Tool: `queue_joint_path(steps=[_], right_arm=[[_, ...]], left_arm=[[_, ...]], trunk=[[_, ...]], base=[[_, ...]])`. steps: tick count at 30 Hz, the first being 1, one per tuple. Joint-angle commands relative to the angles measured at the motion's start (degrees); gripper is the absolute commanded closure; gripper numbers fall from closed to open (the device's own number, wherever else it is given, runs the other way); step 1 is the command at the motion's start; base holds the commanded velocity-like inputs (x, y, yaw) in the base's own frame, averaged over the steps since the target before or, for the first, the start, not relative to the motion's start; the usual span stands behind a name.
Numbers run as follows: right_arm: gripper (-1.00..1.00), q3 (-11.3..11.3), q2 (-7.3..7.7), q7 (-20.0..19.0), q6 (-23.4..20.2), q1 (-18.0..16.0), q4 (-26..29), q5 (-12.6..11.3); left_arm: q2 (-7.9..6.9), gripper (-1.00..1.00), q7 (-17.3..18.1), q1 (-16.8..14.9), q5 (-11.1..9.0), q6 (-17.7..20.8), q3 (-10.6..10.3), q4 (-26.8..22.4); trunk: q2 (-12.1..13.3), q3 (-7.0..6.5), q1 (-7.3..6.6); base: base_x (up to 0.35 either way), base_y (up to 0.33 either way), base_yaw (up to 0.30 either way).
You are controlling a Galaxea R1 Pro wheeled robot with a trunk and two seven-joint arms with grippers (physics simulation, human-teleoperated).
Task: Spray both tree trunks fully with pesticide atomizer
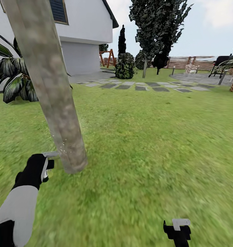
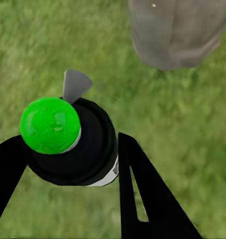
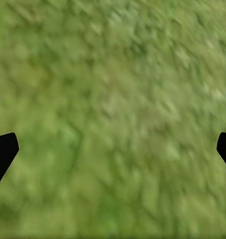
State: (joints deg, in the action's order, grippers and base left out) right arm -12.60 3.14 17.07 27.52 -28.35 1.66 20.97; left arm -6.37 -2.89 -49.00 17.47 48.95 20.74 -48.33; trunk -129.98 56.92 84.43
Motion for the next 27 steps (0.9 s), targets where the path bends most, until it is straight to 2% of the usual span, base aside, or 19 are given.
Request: queue_joint_path(steps=[1, 2, 4, 9, 12, 14, 18, 22, 25, 27], right_arm=[[-1.00, -0.4, 0.01, 0.2, 0.2, 0.0, -0.1, 0.6], [-1.00, -0.4, 0.00, 0.2, 0.2, 0.0, -0.1, 0.6], [-1.00, -0.4, -0.01, 0.2, 0.2, 0.0, -0.1, 0.6], [-1.00, -0.4, -0.06, 0.2, 0.2, 0.0, -0.1, 0.6], [-1.00, -0.4, -0.07, 0.2, 0.2, 0.0, -0.1, 0.6], [-1.00, -0.4, -0.07, 0.2, 0.2, 0.0, -0.1, 0.6], [-1.00, -0.4, -0.07, 0.2, 0.2, 0.0, -0.1, 0.6], [-1.00, -0.4, -0.07, 0.2, 0.2, 0.0, -0.1, 0.6], [-1.00, -0.4, -0.07, 0.2, 0.2, 0.0, -0.1, 0.6], [-1.00, -0.4, -0.07, 0.2, 0.2, 0.0, -0.1, 0.6]], left_arm=[[-1.00, 1.00, -0.2, 0.0, -1.5, 0.2, 0.0, 0.1], [-2.37, 1.00, 0.6, 0.3, -1.5, 0.3, 0.0, 0.2], [-2.55, 1.00, 1.8, 0.6, -1.4, 0.3, -0.2, 0.2], [-1.16, 1.00, 2.7, 0.8, -1.4, 0.2, -0.7, 0.3], [-0.83, 1.00, 2.7, 0.8, -1.5, 0.2, -3.2, 0.3], [-0.56, 1.00, 2.7, 0.8, -1.6, 0.2, -4.1, 0.4], [2.07, 1.00, 2.7, 0.8, -1.4, 0.3, -4.6, 0.9], [2.19, 1.00, 2.8, 0.0, -1.5, 1.5, -4.6, 0.8], [1.68, 1.00, 4.5, -3.8, -1.4, 5.2, -4.6, 0.5], [0.85, 1.00, 7.0, -7.5, -1.1, 7.8, -4.6, 0.4]], trunk=[[0.0, 0.05, -0.01], [0.0, 0.05, -0.01], [0.0, 0.05, -0.01], [0.0, 0.05, -0.01], [0.0, 0.05, -0.01], [0.0, 0.05, -0.01], [0.0, 0.05, -0.01], [0.0, 0.05, -0.01], [0.0, 0.05, -0.01], [0.0, 0.05, -0.01]], base=[[0.000, 0.000, 0.038], [0.000, 0.000, 0.183], [0.000, 0.000, 0.238], [0.090, 0.000, 0.271], [0.300, 0.000, 0.171], [0.326, 0.000, 0.033], [0.083, 0.000, 0.005], [0.003, 0.000, 0.000], [0.000, 0.000, 0.000], [0.000, 0.000, 0.000]])
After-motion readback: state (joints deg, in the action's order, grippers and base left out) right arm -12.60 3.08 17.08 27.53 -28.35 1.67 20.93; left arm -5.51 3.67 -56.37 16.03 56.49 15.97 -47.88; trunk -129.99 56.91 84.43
